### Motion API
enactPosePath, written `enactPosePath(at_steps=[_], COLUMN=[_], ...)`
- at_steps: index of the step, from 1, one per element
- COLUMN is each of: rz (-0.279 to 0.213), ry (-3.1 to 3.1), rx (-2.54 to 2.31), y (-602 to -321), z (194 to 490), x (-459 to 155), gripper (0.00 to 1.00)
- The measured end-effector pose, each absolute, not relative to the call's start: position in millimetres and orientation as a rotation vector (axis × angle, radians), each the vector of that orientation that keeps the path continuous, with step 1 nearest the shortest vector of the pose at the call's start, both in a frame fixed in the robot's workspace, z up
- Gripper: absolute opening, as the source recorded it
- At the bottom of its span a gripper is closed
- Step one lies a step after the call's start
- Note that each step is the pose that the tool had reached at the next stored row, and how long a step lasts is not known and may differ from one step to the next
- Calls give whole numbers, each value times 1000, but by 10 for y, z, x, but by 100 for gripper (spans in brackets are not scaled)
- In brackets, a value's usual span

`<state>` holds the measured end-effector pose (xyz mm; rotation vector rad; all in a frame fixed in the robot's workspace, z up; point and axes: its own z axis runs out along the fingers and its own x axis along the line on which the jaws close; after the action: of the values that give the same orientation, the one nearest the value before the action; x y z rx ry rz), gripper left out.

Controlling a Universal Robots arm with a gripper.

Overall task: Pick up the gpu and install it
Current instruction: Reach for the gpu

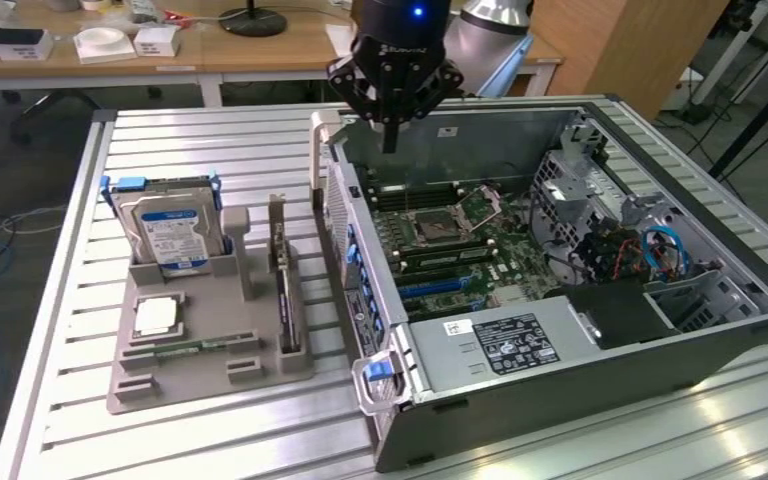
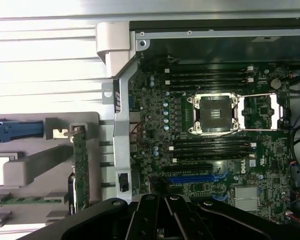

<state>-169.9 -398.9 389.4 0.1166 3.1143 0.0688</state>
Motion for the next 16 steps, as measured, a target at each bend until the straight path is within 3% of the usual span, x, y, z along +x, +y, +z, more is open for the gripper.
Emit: enactPosePath(at_steps=[16], rz=[69], ry=[3114], rx=[117], y=[-3988], z=[3888], x=[-1790], gripper=[11])
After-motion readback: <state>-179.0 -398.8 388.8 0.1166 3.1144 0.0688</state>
